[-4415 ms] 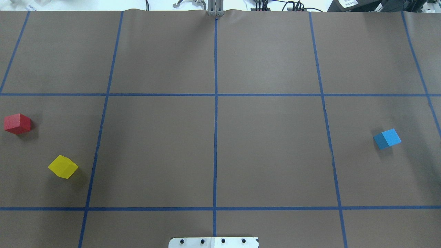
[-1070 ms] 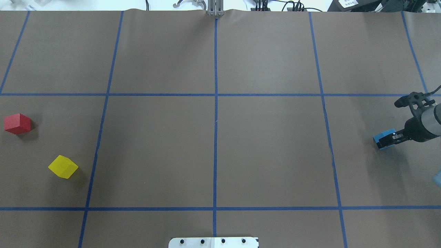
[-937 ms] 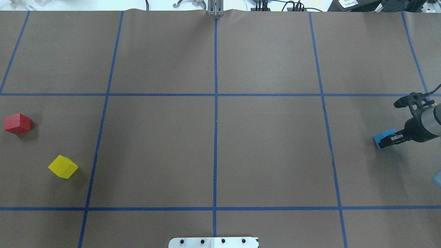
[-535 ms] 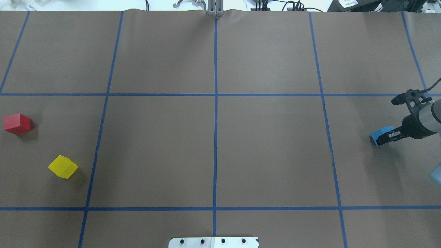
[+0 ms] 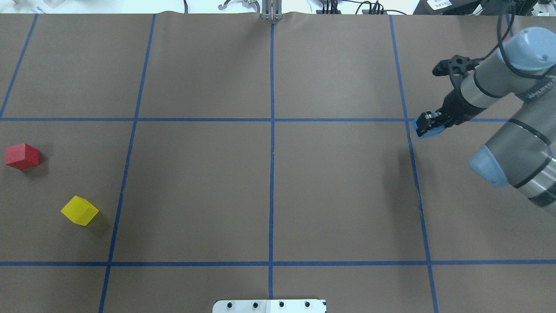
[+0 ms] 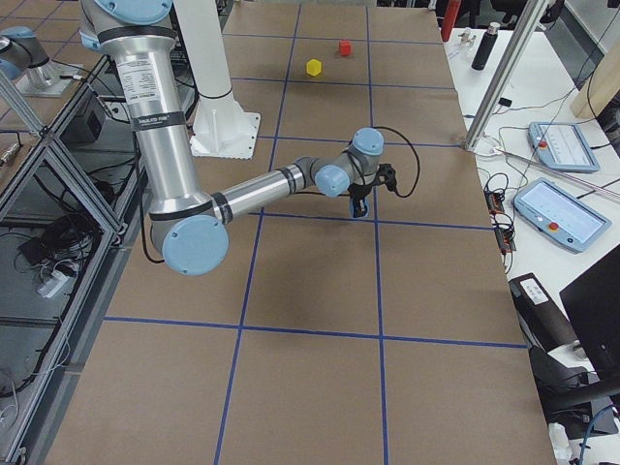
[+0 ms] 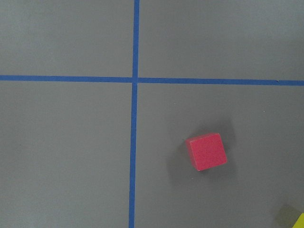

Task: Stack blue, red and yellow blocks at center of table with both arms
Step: 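Carry the blue cube with the right gripper to the table center, then lower the blue cube onto the center and open the right gripper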

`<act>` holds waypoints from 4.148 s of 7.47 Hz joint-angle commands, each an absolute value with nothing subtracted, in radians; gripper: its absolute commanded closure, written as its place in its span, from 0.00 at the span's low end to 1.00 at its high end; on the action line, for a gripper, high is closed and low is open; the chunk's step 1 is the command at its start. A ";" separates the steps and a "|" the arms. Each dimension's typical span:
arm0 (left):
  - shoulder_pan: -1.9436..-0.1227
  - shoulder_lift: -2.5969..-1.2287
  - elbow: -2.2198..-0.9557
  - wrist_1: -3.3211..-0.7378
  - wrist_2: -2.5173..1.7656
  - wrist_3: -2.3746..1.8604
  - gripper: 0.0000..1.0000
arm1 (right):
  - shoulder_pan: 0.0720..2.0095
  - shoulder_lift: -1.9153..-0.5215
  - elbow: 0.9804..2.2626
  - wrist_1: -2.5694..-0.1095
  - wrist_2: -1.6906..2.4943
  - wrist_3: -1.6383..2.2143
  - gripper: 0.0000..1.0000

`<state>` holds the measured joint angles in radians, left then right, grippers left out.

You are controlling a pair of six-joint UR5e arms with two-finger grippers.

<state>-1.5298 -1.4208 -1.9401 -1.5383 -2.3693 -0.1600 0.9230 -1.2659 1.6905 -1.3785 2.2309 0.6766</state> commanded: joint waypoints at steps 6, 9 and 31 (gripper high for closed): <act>-1.509 -1.417 -1.893 -1.574 -2.373 -0.161 0.00 | 0.599 -0.646 1.361 -1.517 2.039 1.233 1.00; -1.506 -1.420 -1.871 -1.575 -2.375 -0.158 0.00 | 0.581 -0.652 1.318 -1.513 2.031 1.273 1.00; -1.506 -1.424 -1.882 -1.578 -2.376 -0.158 0.00 | 0.543 -0.650 1.246 -1.448 1.954 1.172 1.00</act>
<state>-1.5061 -1.4223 -1.8816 -1.5772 -2.3755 -0.1580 0.5435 -0.6503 1.2456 -1.4488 1.9556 1.1731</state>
